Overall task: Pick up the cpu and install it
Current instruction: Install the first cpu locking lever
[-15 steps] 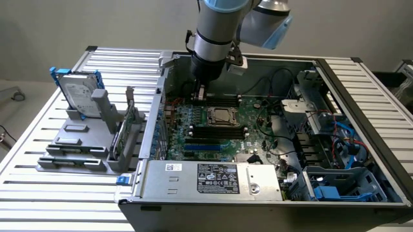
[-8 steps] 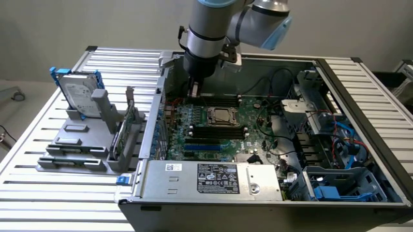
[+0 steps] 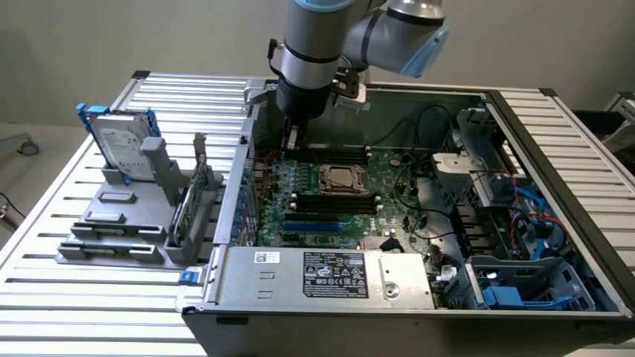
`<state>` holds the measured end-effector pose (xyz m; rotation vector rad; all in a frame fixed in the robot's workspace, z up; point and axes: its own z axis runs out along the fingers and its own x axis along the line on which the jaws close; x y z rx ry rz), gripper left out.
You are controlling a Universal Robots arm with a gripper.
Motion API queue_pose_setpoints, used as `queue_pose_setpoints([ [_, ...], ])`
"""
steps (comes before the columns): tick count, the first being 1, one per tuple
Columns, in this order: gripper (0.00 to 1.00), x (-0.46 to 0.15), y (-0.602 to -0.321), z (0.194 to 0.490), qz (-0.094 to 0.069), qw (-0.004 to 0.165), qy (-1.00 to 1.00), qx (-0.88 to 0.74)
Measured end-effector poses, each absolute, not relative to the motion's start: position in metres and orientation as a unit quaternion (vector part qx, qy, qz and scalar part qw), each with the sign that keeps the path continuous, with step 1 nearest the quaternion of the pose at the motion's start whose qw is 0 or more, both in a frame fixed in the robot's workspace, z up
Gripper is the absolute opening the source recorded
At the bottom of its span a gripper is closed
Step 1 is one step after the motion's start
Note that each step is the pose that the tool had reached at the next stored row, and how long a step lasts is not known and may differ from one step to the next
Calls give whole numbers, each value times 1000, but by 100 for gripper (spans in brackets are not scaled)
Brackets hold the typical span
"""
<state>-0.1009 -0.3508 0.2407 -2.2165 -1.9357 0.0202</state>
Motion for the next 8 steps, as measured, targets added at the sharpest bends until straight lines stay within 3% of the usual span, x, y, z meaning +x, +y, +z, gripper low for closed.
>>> queue_pose_setpoints([
  [8,11,-101,-351,237,-1,101,-608,-788],
])
